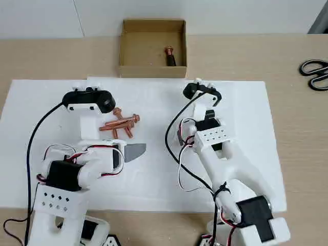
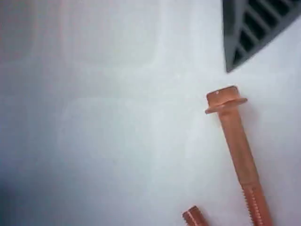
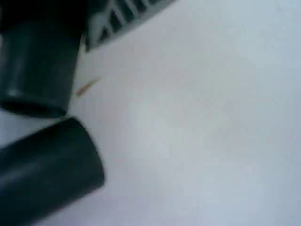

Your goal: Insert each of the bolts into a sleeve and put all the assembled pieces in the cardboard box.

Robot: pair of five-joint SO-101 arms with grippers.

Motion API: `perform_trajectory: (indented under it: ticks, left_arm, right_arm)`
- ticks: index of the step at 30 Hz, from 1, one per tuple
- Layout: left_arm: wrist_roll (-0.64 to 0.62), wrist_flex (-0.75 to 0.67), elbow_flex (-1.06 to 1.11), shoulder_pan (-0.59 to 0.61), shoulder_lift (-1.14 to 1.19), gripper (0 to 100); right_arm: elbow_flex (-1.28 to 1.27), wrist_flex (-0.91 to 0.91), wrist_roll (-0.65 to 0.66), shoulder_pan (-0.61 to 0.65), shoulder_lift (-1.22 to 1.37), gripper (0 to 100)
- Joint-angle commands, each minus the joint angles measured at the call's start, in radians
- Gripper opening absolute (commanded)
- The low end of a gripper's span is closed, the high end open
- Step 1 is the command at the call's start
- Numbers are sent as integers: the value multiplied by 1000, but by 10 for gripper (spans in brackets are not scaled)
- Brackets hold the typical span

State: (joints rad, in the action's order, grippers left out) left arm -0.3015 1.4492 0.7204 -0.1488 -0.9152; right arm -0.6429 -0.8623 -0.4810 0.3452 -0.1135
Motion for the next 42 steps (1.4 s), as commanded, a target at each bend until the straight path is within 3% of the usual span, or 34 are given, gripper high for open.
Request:
perform_trajectory:
  ticks: [1,5,12,19,25,28,32,42]
  left_arm:
    - [6,3,-5,6,-17,343]
    - [6,5,-4,6,-17,343]
    - [0,94,-79,6,-9,343]
    - [-2,213,-282,9,29,343]
    - [20,305,-496,244,347,342]
    - [164,304,-576,282,532,340]
    - [483,295,-661,245,715,334]
    - [890,114,-855,216,999,331]
  right_arm:
    - [5,13,21,4,-33,92]
    - [5,7,29,4,-39,62]
    - [77,-157,207,5,-96,19]
    - [92,-278,399,5,-309,4]
    - [86,-286,683,-24,-463,4]
    - [87,-291,687,-59,-475,4]
    - [87,-306,692,-110,-476,4]
    - [87,-312,694,-157,-481,4]
